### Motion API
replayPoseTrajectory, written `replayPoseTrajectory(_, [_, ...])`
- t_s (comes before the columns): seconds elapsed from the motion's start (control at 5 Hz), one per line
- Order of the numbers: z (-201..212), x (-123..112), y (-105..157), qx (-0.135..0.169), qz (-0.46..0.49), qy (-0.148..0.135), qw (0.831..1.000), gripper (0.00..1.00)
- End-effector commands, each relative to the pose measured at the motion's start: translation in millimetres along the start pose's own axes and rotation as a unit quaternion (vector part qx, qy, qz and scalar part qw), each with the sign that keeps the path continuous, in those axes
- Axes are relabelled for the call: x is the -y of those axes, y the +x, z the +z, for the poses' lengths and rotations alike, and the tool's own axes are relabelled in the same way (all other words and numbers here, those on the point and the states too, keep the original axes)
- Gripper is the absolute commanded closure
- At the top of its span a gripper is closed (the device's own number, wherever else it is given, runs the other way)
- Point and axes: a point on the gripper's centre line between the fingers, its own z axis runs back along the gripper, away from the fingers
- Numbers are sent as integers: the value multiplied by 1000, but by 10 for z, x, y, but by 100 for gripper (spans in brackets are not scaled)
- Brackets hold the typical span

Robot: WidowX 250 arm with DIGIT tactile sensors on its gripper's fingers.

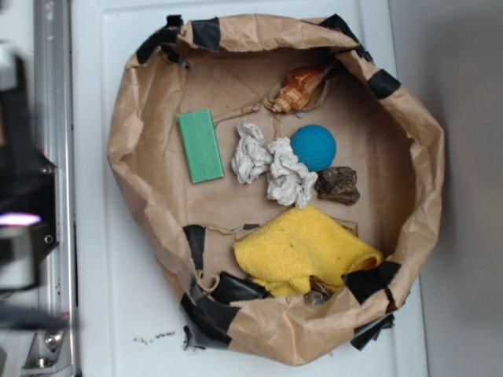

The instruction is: Grab the green block.

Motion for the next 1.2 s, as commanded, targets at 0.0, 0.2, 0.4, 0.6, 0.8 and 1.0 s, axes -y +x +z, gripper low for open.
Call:
replayPoseTrajectory(0.0, [-578,-187,493,-3,-119,-28,993,0])
replayPoseTrajectory(0.2, [-578,-187,493,-3,-119,-28,993,0])
replayPoseTrajectory(0.4, [-578,-187,493,-3,-119,-28,993,0])
replayPoseTrajectory(0.6, [-578,-187,493,-3,-119,-28,993,0])
replayPoseTrajectory(0.8, [-1069,-382,698,-19,-197,-58,978,0])
replayPoseTrajectory(1.0, [-1405,-304,719,-41,-225,-42,973,0])
